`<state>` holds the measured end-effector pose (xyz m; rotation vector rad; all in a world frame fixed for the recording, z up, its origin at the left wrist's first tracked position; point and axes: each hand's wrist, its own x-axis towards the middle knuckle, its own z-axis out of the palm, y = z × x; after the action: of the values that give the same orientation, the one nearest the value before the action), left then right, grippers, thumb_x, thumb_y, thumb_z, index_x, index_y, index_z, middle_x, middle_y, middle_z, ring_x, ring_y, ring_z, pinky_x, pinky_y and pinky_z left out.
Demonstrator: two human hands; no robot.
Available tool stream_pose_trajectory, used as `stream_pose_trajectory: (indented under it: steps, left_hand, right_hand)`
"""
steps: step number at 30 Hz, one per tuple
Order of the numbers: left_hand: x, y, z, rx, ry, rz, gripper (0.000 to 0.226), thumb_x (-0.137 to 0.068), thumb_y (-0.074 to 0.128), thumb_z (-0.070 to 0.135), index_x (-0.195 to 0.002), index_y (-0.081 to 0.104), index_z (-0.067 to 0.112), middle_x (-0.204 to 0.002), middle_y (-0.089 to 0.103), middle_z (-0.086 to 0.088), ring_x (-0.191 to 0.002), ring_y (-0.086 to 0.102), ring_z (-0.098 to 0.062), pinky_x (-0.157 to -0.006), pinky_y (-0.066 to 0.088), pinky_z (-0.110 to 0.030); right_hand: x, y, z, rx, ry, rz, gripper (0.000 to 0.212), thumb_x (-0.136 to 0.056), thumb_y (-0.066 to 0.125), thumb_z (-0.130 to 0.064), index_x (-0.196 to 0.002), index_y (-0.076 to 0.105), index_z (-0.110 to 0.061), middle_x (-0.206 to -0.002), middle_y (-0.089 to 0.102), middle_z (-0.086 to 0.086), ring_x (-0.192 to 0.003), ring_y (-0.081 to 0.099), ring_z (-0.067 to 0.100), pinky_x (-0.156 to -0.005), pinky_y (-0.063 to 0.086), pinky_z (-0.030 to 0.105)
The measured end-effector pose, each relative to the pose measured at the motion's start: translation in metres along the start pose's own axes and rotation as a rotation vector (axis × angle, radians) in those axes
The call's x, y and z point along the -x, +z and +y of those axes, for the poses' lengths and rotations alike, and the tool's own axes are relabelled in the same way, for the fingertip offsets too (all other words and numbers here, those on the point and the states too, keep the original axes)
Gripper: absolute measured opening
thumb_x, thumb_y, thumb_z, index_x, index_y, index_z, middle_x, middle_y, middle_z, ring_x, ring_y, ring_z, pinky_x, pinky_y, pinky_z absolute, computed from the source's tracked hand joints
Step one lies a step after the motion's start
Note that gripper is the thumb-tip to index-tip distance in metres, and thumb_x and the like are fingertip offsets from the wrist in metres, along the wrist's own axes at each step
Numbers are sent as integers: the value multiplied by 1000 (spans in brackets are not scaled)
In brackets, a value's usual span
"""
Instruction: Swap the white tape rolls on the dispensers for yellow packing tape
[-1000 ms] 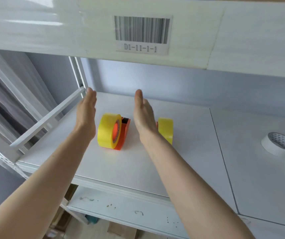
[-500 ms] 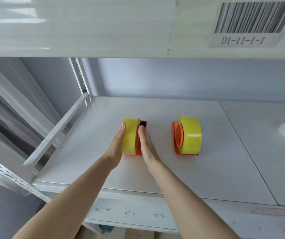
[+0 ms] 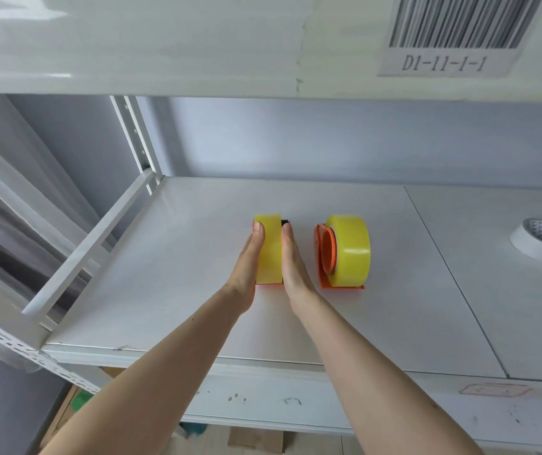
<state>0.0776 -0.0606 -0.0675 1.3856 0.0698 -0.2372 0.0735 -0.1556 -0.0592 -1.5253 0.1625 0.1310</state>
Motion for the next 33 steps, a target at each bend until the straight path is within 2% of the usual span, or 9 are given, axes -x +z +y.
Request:
stream_pose_trajectory:
  steps: [5, 9, 14, 18, 20, 23, 25, 28, 33]
  left_hand:
    - [-13, 8, -11, 12, -22, 9, 96, -66, 52, 94, -145, 49, 40, -145, 57, 11, -137, 51, -13, -120, 30, -44]
    - [-7, 11, -5, 12, 10, -14, 83, -76, 47, 86, -139, 58, 33, -136, 66, 4, -129, 60, -16, -114, 38, -41]
    - [-10, -1, -18, 1, 20, 35, 106, -67, 58, 90, -152, 39, 28, -155, 47, -1, -140, 48, -21, -118, 33, -49]
    - [8, 5, -21, -93, 160, 69, 98, -75, 64, 76, -154, 33, 27, -157, 44, 4, -144, 42, -12, -119, 33, -41]
    - [13, 10, -25, -139, 220, 50, 84, -81, 63, 65, -152, 36, 27, -145, 57, 3, -134, 53, -13, -110, 43, -35]
    - [16, 11, -29, -173, 271, 58, 83, -82, 63, 59, -153, 35, 27, -136, 63, 1, -124, 61, -12, -97, 52, -26]
    - [16, 10, -30, -190, 292, 35, 79, -83, 62, 56, -152, 38, 25, -133, 65, 0, -121, 63, -13, -92, 53, -24]
    - [17, 8, -29, -200, 287, 12, 77, -85, 61, 56, -151, 38, 25, -135, 64, 0, -123, 62, -15, -100, 51, -29]
    - [17, 7, -30, -177, 262, 10, 81, -83, 61, 55, -153, 36, 24, -136, 63, 0, -123, 62, -13, -93, 52, -22]
  right_hand:
    - [0, -14, -3, 0, 42, 13, 64, -99, 28, -65, -149, 40, -29, -137, 48, -11, -119, 45, 4, -97, 30, 23]
    - [10, -14, -6, 7, -24, 31, 61, -103, 21, -58, -154, 30, -26, -140, 36, -16, -118, 32, -6, -99, 23, 17]
    - [64, -27, 4, 143, -409, 120, 38, -105, 44, -34, -139, 53, -19, -131, 57, -24, -117, 50, -19, -99, 39, 13]
    - [83, -66, 22, 333, -801, 526, 57, -88, 70, -27, -131, 52, 5, -135, 57, 13, -127, 55, 27, -106, 43, 35]
    - [74, -87, 29, 394, -707, 594, 84, -77, 80, -36, -140, 42, 5, -145, 46, 15, -136, 44, 26, -113, 35, 31]
    - [58, -104, 34, 424, -369, 444, 108, -72, 86, -40, -155, 24, -8, -161, 28, 6, -149, 24, 18, -120, 24, 31]
    - [48, -109, 39, 405, -320, 380, 100, -77, 81, -45, -155, 27, -14, -158, 37, 6, -145, 35, 19, -118, 31, 30]
    - [41, -109, 40, 376, -319, 339, 77, -83, 78, -37, -148, 41, -18, -133, 64, 1, -112, 63, 11, -88, 41, 1]
    - [42, -109, 42, 355, -319, 338, 69, -87, 76, -28, -147, 43, -19, -122, 69, -2, -86, 57, -24, -74, 37, -6]
